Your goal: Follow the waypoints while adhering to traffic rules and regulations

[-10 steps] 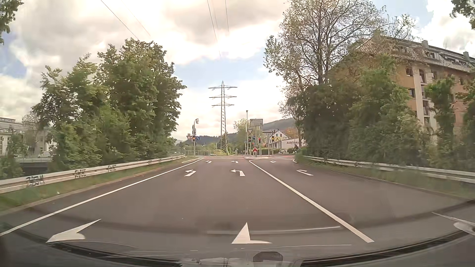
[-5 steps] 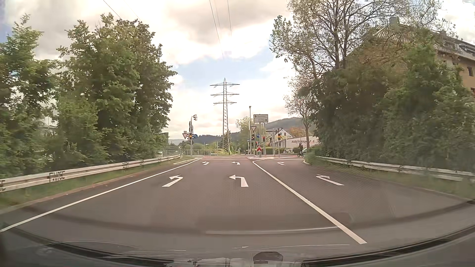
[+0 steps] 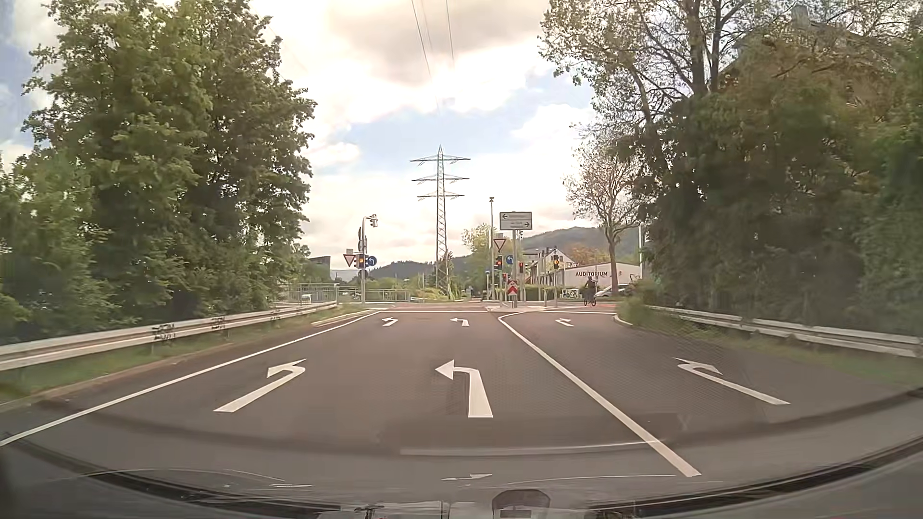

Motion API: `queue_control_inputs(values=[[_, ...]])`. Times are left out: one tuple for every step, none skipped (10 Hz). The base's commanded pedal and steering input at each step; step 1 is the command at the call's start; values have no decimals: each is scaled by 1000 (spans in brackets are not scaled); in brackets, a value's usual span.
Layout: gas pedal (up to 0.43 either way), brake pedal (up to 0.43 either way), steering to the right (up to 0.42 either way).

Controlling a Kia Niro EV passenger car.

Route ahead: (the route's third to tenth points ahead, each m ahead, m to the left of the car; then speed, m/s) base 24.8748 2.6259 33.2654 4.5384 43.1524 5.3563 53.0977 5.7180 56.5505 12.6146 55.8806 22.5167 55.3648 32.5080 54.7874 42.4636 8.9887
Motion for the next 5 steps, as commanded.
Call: queue_control_inputs(values=[[0,134,-9],[0,146,-9],[0,159,-9],[0,165,-9],[0,177,-9]])
